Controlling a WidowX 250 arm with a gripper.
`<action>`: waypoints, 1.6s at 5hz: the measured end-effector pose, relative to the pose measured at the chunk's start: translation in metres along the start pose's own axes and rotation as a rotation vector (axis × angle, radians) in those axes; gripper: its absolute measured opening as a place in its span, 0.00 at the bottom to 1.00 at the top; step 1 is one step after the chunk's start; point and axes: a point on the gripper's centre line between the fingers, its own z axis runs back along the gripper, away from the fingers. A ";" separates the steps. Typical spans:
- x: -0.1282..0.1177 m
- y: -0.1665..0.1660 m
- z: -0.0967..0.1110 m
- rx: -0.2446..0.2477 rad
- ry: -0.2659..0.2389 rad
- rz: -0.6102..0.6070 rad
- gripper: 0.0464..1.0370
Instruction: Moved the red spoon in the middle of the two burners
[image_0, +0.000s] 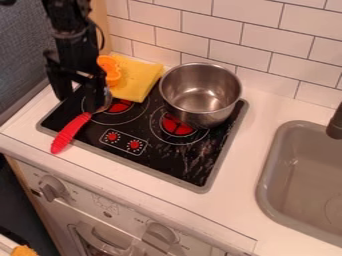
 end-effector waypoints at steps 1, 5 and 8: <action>-0.016 0.010 -0.018 0.008 0.013 0.011 0.96; -0.022 0.010 -0.043 -0.020 0.036 0.024 0.39; -0.029 -0.030 0.010 -0.062 -0.005 0.089 0.33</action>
